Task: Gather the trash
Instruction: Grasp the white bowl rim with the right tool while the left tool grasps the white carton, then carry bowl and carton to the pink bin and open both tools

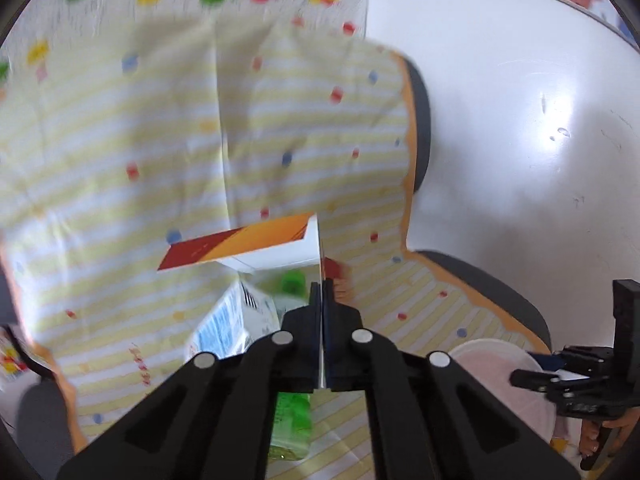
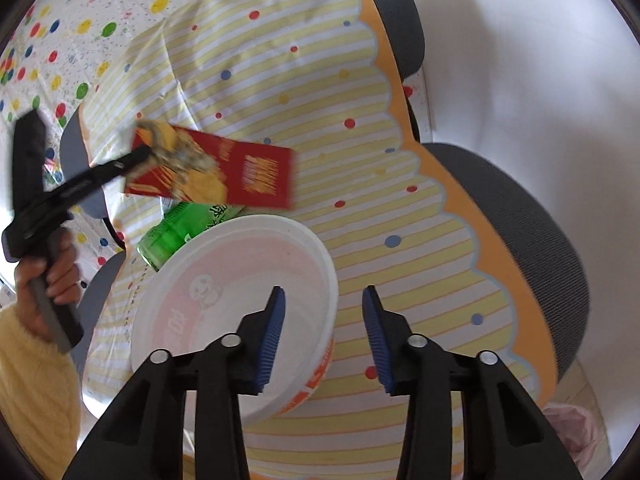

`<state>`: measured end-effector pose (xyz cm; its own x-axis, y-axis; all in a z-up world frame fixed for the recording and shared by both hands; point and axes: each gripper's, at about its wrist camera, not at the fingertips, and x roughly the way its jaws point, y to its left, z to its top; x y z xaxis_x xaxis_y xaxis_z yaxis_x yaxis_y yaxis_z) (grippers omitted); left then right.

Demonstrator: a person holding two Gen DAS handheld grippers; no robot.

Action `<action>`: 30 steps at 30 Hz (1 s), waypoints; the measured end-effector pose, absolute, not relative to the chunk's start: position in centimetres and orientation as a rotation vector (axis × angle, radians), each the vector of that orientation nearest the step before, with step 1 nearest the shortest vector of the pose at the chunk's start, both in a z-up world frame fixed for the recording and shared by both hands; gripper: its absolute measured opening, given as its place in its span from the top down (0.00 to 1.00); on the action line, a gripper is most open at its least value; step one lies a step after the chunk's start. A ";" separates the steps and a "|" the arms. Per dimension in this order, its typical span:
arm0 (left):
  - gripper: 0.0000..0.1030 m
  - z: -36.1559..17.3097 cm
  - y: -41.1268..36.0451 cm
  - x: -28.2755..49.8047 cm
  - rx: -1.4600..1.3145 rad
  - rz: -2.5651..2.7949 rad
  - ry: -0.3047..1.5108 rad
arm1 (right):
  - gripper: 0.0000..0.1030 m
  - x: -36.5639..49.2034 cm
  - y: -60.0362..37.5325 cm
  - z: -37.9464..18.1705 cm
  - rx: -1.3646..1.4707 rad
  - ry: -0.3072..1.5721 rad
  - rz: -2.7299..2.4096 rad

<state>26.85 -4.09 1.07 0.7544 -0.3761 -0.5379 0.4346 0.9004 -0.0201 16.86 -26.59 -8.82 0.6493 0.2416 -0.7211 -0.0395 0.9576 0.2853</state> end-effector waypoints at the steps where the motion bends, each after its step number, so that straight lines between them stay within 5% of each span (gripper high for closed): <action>1: 1.00 1.7 -4.4 26.1 0.109 -0.448 0.546 | 0.91 16.9 -26.5 -8.9 0.261 0.849 0.150; 12: 1.00 5.0 -6.1 14.1 0.063 -0.486 0.424 | 0.94 7.0 -30.0 -4.1 0.283 0.718 0.057; 30: 1.00 -1.8 -15.9 -0.7 0.084 -0.746 0.472 | 0.93 -10.6 -42.8 -8.9 0.384 0.783 -0.362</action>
